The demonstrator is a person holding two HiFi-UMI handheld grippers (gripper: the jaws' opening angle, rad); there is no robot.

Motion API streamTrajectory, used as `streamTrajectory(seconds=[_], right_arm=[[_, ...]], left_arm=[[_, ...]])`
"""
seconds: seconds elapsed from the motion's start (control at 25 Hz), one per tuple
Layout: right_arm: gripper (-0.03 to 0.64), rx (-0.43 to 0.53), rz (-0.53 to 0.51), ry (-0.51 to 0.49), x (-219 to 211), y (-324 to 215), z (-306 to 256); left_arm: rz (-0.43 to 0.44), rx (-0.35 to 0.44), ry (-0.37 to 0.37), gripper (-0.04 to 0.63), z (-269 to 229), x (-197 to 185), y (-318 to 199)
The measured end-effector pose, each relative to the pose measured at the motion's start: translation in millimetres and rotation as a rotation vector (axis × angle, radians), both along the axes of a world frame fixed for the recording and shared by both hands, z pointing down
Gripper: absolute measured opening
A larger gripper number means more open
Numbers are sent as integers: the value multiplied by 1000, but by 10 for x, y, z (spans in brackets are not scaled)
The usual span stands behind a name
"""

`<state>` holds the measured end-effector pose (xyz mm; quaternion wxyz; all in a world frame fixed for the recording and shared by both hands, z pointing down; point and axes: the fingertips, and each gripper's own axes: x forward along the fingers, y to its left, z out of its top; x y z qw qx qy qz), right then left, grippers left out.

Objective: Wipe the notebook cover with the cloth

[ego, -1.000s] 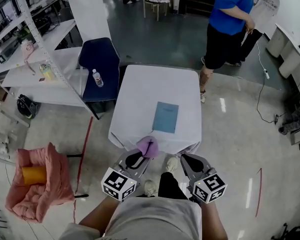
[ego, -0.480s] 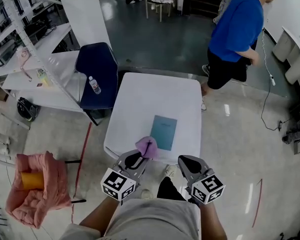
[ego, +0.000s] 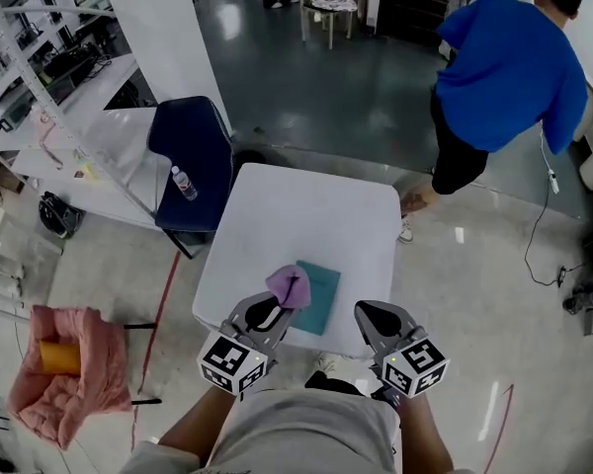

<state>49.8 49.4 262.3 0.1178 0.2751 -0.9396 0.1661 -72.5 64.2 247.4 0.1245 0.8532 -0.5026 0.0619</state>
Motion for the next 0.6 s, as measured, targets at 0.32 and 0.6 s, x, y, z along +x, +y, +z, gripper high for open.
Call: streamTrajectory(seconds=[0.32, 0.6], right_arm=[[15, 9, -67, -4, -3, -363, -6], [15, -14, -70, 9, -43, -449, 64]], left_arm=[[-55, 9, -5, 61, -3, 47, -300], [-46, -8, -7, 61, 49, -3, -418]])
